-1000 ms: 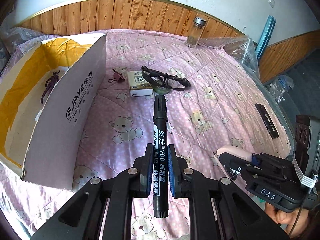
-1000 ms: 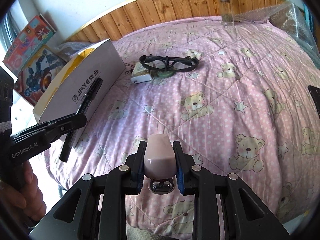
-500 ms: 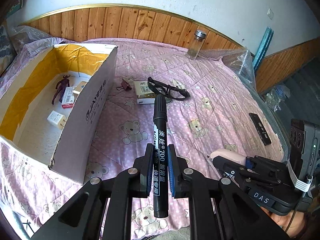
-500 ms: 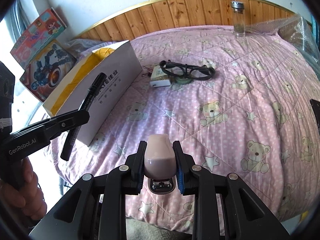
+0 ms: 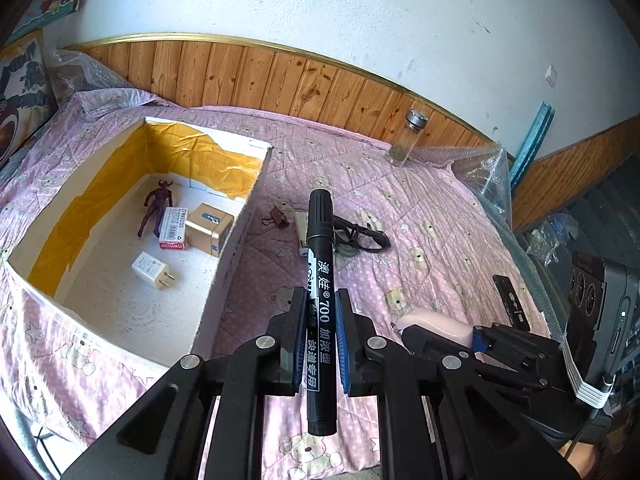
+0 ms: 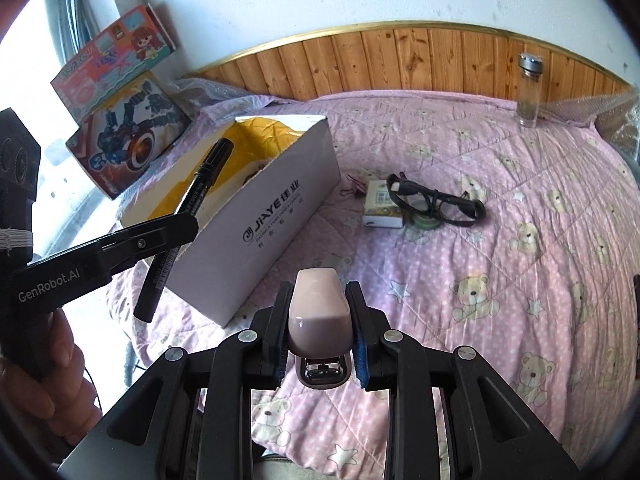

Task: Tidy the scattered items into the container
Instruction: 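Carry the black marker and pink object over the white box with both tools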

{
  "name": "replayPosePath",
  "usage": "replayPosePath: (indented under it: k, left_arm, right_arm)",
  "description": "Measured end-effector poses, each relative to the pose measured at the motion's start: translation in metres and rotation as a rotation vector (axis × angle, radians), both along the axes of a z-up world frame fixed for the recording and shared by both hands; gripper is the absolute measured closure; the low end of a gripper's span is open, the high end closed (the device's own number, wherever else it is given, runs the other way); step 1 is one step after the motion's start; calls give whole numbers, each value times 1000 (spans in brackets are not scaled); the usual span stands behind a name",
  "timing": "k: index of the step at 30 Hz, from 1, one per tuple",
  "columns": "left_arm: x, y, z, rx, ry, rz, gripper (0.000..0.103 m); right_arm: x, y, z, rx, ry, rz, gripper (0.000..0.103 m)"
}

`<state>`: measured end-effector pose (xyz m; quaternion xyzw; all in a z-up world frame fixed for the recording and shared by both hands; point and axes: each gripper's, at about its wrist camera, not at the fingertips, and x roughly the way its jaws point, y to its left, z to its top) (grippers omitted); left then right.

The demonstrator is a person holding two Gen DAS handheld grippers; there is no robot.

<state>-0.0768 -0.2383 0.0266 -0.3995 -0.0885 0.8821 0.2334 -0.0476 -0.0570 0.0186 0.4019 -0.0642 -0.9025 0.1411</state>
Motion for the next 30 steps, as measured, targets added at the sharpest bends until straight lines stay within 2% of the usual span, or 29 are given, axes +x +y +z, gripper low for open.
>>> replayPosePath:
  k: [10,18,25,30]
  left_arm:
    - [-15,-46,26,72,24,94,89]
    - [-29,-79,33,106,15,155,89]
    - [-47,-107,35,113,10,208,89]
    - [-60,-125,34,106,6,244,89]
  right_arm:
    - [-23,-26,27,-27,28,51,76]
    - [-47,-51,49,-36,61,96,76]
    - [-72,-82,62,-30,86,163,76]
    - [-95,-100,61,-38,71,199,76]
